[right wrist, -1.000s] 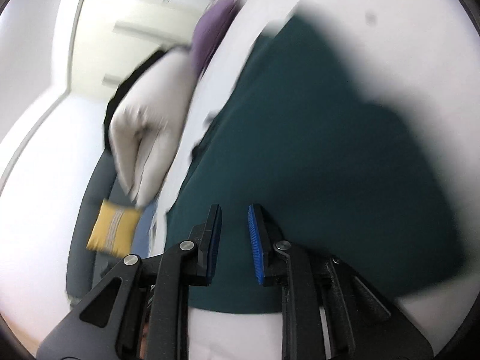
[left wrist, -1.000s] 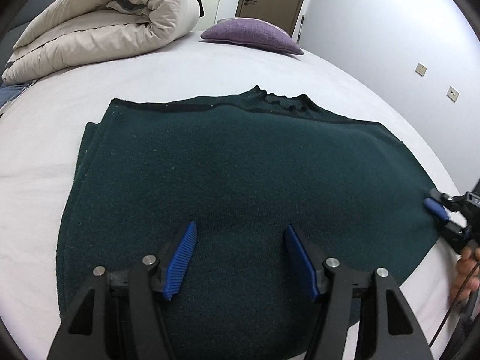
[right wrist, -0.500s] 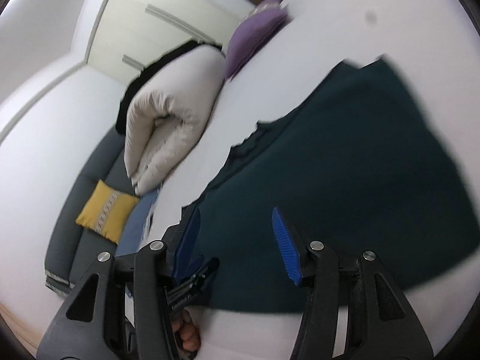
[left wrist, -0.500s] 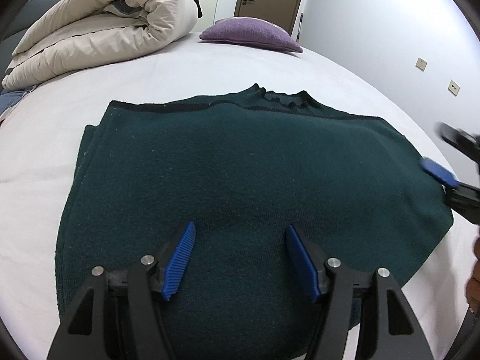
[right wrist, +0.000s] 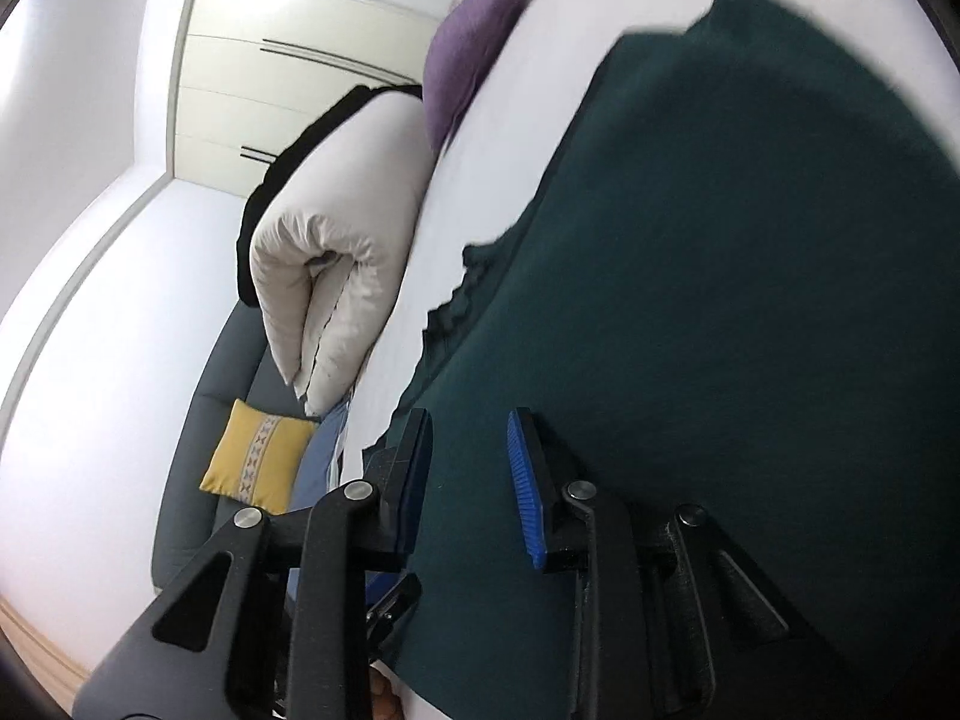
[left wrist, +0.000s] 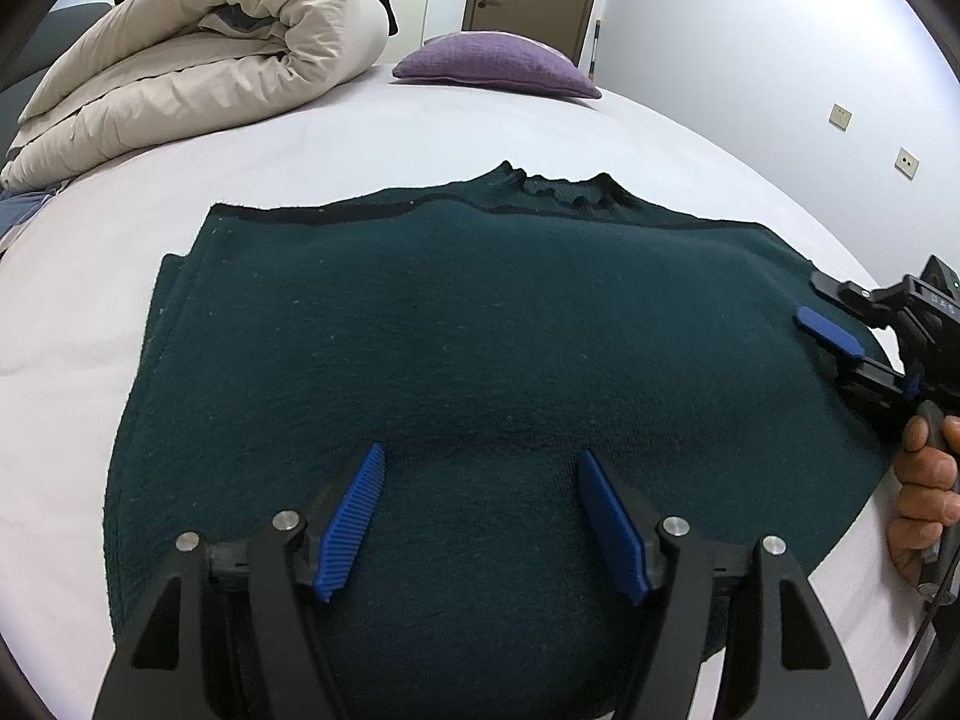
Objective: Fold small clothes
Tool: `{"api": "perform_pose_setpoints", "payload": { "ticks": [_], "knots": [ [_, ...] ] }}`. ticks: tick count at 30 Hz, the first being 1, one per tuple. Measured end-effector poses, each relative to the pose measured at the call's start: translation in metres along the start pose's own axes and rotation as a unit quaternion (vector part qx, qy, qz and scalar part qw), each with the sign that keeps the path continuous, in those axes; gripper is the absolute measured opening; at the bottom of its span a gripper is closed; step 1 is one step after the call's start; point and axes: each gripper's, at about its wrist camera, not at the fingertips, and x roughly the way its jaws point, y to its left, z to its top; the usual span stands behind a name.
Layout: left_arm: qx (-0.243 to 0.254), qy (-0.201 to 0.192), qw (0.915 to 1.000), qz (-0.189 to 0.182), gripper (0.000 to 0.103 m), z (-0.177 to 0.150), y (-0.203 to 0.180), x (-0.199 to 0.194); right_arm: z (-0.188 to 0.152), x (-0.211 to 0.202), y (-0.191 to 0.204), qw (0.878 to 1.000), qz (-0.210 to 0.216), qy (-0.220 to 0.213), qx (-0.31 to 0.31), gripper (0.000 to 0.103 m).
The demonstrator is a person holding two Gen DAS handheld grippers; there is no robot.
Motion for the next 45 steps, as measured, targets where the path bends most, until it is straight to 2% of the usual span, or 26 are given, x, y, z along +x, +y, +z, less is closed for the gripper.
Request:
{"api": "perform_pose_setpoints", "payload": {
  "ticks": [3, 8, 12, 13, 14, 15, 17, 19, 24, 33, 36, 38, 45],
  "knots": [
    [0.0, 0.0, 1.0, 0.001, 0.07, 0.0, 0.0, 0.0, 0.003, -0.013, -0.004, 1.0, -0.007, -0.014, 0.006, 0.024],
    [0.002, 0.0, 1.0, 0.003, 0.07, -0.001, -0.001, 0.0, 0.007, -0.065, -0.014, 0.998, -0.026, -0.057, 0.016, 0.024],
    [0.003, 0.0, 1.0, 0.003, 0.071, -0.002, -0.001, 0.001, 0.007, -0.108, -0.015, 0.994, -0.067, -0.087, 0.009, 0.027],
    [0.003, 0.0, 1.0, 0.003, 0.071, -0.002, -0.001, 0.001, 0.006, -0.117, -0.012, 0.993, -0.079, -0.093, 0.002, 0.033],
    [0.003, 0.0, 1.0, 0.003, 0.071, -0.002, -0.001, 0.001, 0.005, -0.126, -0.009, 0.991, -0.088, -0.099, -0.007, 0.052],
    [0.003, 0.0, 1.0, 0.003, 0.071, -0.002, -0.001, 0.001, 0.004, -0.14, -0.004, 0.988, -0.105, -0.111, -0.02, 0.06],
    [0.005, 0.001, 1.0, 0.003, 0.072, -0.002, -0.001, 0.001, 0.002, -0.162, 0.002, 0.982, -0.127, -0.132, -0.041, 0.066],
    [0.007, 0.001, 1.0, 0.005, 0.072, -0.002, -0.002, 0.001, 0.002, -0.191, 0.0, 0.977, -0.16, -0.136, -0.047, 0.066],
    [0.009, 0.002, 0.9999, 0.005, 0.072, -0.002, -0.001, 0.002, 0.005, -0.227, -0.02, 0.978, -0.17, -0.116, -0.026, 0.066],
    [0.009, 0.002, 1.0, 0.005, 0.073, -0.002, -0.002, 0.001, 0.003, -0.21, -0.024, 0.988, -0.138, -0.069, -0.029, 0.066],
    [0.008, 0.001, 1.0, 0.004, 0.073, -0.003, -0.001, 0.001, 0.006, -0.188, -0.02, 0.989, -0.143, -0.031, -0.039, 0.066],
    [0.008, 0.002, 1.0, 0.003, 0.073, -0.002, -0.002, 0.001, 0.007, -0.179, -0.02, 0.987, -0.154, -0.022, -0.043, 0.065],
    [0.007, 0.001, 1.0, -0.002, 0.073, -0.001, -0.002, 0.003, 0.02, -0.171, -0.029, 0.994, -0.108, 0.006, 0.001, 0.065]
  ]
}}
